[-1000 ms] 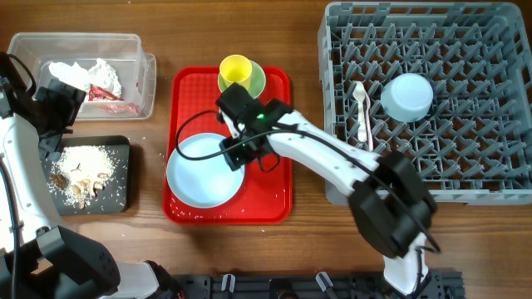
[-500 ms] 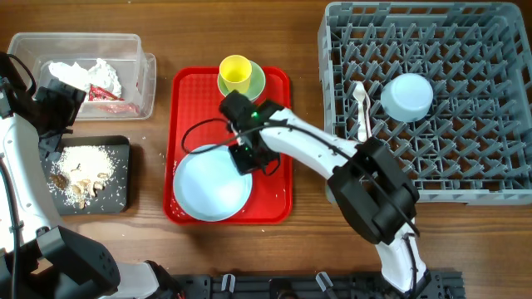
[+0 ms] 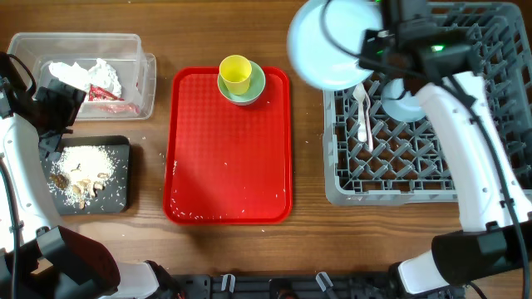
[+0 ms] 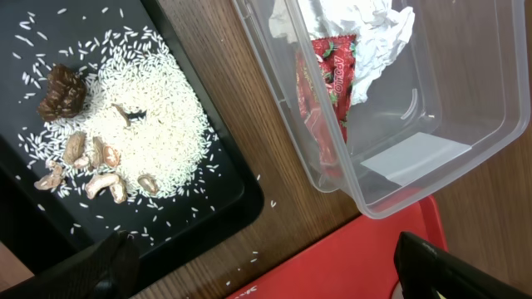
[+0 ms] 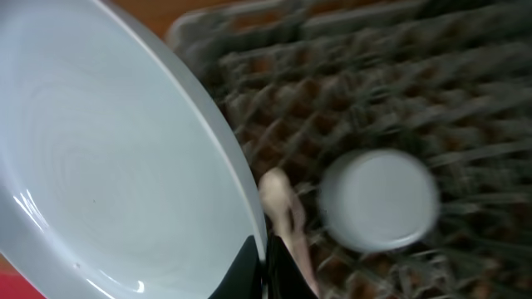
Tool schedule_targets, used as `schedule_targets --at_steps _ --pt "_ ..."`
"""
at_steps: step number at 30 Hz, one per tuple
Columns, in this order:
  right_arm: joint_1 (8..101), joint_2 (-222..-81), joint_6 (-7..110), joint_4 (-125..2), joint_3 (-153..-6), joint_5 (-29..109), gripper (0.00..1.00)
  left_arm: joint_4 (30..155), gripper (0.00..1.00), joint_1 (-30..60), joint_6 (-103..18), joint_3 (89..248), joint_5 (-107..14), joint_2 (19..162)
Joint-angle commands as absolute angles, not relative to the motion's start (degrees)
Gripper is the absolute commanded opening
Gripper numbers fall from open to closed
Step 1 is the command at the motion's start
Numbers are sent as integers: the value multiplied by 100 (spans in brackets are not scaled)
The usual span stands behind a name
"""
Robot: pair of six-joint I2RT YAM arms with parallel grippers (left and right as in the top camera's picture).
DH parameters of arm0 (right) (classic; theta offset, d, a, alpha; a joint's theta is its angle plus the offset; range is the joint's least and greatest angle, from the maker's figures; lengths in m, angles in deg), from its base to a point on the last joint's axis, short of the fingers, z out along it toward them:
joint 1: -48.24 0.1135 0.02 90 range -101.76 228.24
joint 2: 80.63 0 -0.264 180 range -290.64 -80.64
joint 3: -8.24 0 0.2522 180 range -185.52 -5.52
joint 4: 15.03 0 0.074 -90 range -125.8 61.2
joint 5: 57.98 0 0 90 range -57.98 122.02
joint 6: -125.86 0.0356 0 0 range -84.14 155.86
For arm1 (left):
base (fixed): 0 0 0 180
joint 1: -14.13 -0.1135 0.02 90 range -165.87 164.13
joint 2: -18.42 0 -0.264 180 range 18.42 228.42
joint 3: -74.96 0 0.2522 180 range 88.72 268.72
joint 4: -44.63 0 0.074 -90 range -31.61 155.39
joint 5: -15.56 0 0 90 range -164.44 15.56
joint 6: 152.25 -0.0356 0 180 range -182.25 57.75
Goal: Sort waste into correct bins and load items into the dishwasher rack
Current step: 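Lift the plate and stand it upright at the rack's back-left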
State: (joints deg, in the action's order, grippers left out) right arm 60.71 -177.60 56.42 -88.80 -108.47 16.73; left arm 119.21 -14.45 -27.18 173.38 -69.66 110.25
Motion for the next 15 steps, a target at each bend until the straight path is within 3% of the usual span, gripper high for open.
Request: schedule_targets --at_steps 1,8,15 --pt "5741 -17852 6142 -8598 -10638 246 4 11921 100 -1475 -2705 17401 -6958 11042" --pt "5691 -18211 6201 -7573 -10203 -309 4 11921 100 -1475 -2705 17401 -6958 11042" --pt "5802 -18969 6608 -7438 -10203 -115 4 11921 100 -1475 -2705 17401 -6958 11042"
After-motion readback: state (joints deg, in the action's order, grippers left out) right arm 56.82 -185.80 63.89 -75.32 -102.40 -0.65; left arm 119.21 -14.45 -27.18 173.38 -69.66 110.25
